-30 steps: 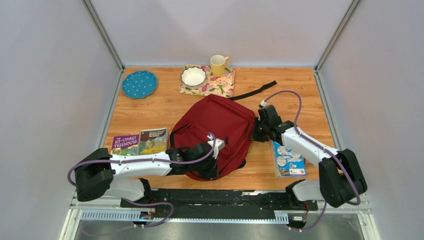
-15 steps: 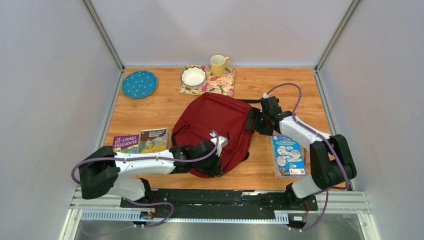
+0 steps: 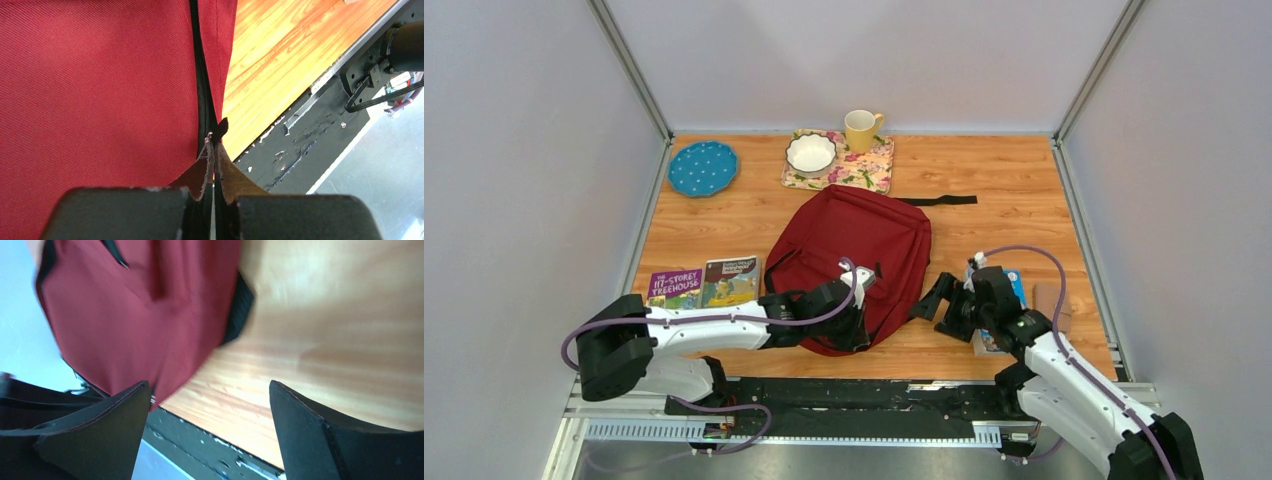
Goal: Pack the student bag
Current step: Unzip the student bag at the center of the board.
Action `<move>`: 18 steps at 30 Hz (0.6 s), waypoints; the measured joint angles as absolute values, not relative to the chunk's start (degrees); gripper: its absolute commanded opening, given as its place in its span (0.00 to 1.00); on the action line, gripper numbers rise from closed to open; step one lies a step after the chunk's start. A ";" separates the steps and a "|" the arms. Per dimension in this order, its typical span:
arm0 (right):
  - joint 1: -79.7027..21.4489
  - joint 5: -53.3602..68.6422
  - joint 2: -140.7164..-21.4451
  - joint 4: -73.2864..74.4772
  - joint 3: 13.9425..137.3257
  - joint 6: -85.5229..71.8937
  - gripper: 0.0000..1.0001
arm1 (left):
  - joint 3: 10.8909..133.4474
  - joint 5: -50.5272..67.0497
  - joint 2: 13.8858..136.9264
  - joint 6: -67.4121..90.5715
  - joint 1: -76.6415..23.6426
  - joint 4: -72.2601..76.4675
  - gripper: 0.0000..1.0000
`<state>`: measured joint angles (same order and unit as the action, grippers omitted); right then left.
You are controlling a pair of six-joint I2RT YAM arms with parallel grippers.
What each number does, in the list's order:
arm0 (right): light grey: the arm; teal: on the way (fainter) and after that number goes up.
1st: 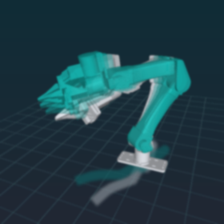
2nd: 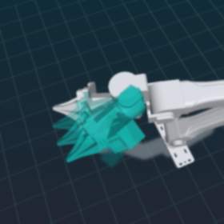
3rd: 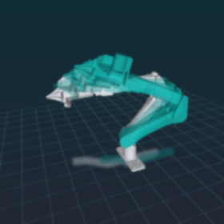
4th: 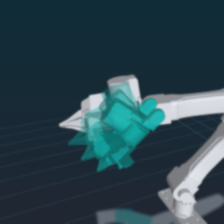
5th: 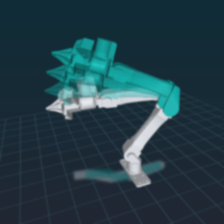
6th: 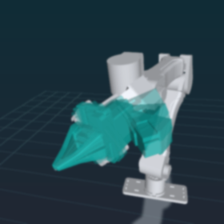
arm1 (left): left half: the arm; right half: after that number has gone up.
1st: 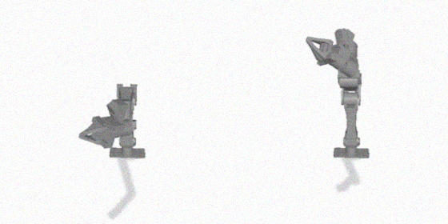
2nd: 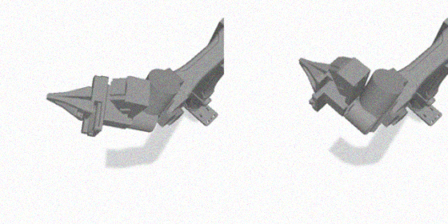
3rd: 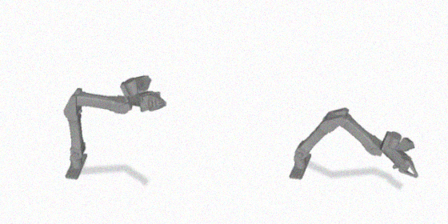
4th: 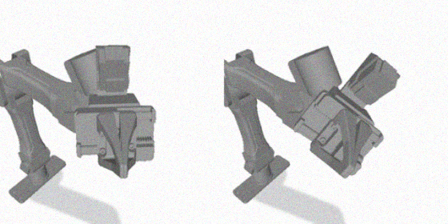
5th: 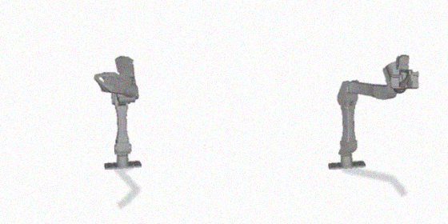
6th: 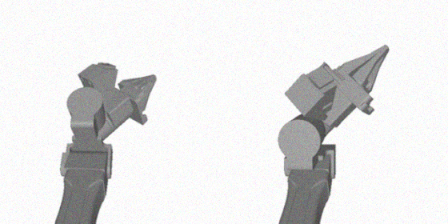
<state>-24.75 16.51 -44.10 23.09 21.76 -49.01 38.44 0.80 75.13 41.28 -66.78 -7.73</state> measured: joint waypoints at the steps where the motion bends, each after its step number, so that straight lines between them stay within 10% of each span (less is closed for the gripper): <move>1: -25.71 16.88 -43.53 22.92 19.88 -50.57 0.91 | 38.28 0.45 74.70 41.28 -66.78 -7.62 0.00; 18: -36.29 15.88 -51.81 7.84 13.56 -72.07 0.88 | 31.42 -5.30 67.44 46.28 -66.78 -2.31 0.00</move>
<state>-36.29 15.88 -51.81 7.84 13.56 -72.07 31.42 -5.30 67.44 46.28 -66.78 -2.31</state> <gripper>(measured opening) 0.907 0.006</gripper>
